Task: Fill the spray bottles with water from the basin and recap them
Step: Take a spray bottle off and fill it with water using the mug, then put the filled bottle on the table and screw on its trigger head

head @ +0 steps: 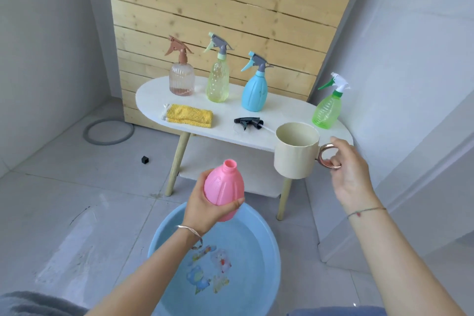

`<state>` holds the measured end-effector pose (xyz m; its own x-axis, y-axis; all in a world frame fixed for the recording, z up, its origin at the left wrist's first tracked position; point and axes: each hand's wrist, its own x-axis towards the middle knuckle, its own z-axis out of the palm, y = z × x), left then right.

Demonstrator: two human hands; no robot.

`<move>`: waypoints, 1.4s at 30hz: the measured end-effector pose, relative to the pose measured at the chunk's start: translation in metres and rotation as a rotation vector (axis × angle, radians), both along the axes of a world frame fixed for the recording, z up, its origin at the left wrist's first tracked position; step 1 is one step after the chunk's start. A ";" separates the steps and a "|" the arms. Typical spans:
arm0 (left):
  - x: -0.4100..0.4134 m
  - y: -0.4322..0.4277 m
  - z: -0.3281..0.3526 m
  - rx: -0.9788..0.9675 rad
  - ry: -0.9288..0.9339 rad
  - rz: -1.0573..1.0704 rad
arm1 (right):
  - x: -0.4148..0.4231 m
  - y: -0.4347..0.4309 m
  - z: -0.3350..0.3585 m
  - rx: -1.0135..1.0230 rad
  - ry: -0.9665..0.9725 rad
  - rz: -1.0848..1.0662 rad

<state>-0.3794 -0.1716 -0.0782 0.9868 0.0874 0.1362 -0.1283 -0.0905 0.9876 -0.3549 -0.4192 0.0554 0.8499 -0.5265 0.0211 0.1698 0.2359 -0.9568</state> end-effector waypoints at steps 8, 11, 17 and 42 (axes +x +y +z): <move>0.057 -0.017 0.083 0.021 -0.084 0.021 | 0.039 -0.047 0.008 0.296 0.036 -0.077; 0.087 -0.029 0.101 0.036 -0.104 0.045 | 0.064 -0.065 0.011 0.285 0.113 -0.160; 0.139 -0.052 0.115 0.048 -0.126 0.057 | 0.122 -0.096 -0.005 0.217 0.212 -0.252; 0.184 -0.053 0.081 0.124 -0.091 0.052 | 0.166 -0.082 -0.051 -0.634 0.005 -0.289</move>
